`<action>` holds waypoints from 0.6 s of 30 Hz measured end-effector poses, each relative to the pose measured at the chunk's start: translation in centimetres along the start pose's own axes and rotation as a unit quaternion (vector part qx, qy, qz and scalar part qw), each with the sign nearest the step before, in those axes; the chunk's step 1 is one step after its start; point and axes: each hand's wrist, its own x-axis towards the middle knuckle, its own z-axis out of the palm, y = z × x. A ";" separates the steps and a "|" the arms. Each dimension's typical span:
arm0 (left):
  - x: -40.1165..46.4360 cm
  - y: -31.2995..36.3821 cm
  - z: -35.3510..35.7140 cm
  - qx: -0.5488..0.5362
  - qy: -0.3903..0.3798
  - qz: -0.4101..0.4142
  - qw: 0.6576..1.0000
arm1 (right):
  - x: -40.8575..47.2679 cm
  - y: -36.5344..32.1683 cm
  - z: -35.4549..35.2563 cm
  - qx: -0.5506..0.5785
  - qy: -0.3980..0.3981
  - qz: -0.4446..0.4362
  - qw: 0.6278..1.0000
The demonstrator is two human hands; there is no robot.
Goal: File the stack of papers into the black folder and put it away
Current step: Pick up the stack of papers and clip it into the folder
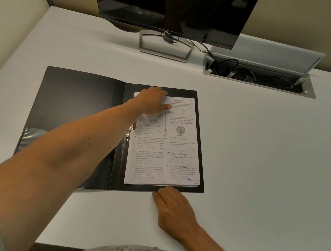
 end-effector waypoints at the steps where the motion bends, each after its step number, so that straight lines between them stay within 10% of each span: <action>1: 0.0 0.0 0.0 0.003 0.004 0.002 1.000 | 0.0 -0.1 0.0 0.002 0.004 0.012 1.000; 18: 0.6 -0.5 0.1 0.009 0.003 0.002 1.000 | 0.6 -0.5 -0.1 0.006 0.019 0.076 0.997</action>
